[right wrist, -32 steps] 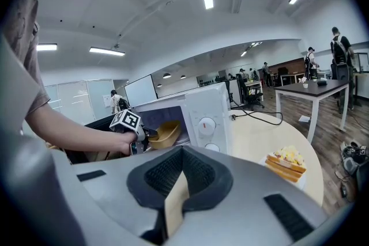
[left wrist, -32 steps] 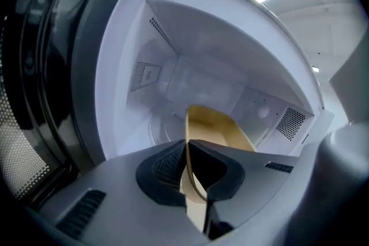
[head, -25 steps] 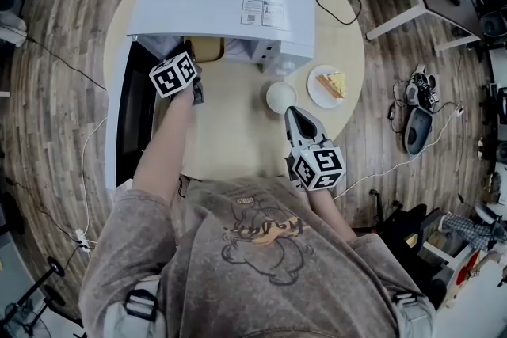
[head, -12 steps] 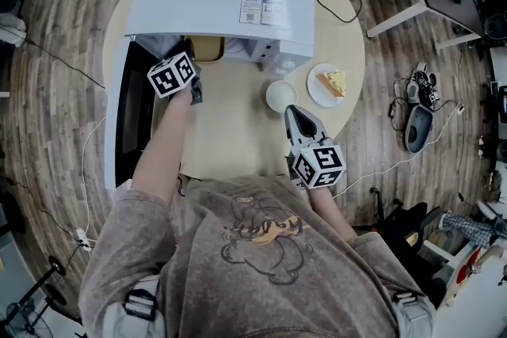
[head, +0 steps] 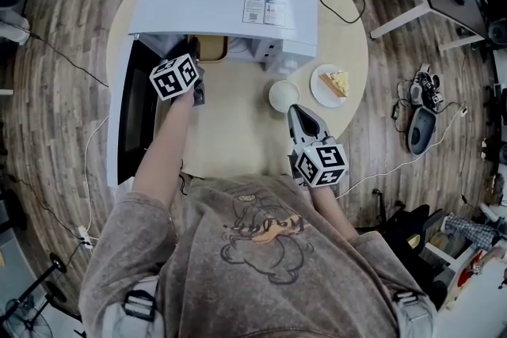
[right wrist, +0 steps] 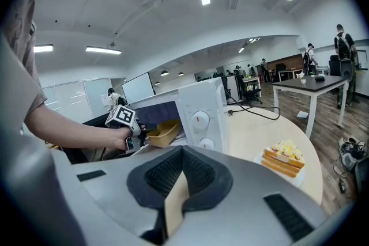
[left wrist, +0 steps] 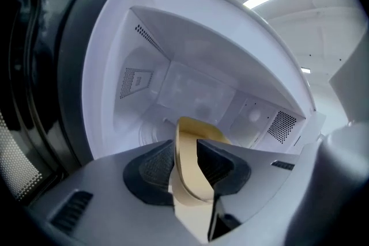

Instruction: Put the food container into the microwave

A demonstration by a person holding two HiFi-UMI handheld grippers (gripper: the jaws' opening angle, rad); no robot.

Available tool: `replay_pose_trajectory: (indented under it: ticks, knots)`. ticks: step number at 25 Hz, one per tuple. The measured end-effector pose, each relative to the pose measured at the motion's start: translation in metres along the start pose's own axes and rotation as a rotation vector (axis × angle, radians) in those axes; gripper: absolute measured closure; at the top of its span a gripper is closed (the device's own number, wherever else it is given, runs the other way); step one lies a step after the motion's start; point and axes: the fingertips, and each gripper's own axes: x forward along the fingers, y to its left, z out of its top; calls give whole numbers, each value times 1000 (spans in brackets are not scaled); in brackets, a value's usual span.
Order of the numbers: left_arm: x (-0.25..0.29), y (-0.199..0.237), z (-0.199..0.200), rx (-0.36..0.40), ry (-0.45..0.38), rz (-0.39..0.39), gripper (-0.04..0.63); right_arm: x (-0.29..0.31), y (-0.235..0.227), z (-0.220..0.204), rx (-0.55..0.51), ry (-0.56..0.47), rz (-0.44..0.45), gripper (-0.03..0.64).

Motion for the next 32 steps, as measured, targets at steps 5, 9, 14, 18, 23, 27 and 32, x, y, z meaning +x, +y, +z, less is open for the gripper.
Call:
replay_pose_trajectory:
  ticks: [5,9,14,18,23,27,32]
  knots:
    - [-16,-11,2,34,-13,-26,451,3,3,0,-2,-5,15,612]
    - [-32,-17,-2,61,-17,-41,426,5,5,2,-6,-9,26,612]
    - [-52,-18,-8,45,-26,-43,399,7,9,5,-14,-17,39,612]
    - [-65,-20,-13,33,-40,-53,379,7,13,6,-18,-23,46,612]
    - [-73,-28,-24,87,-28,-63,379,6,16,5,-22,-23,50,612]
    - [-72,-31,-33,122,-7,-66,379,2,17,4,-19,-24,44,612]
    - [-67,-32,-43,163,22,-65,379,-2,13,2,-15,-24,28,612]
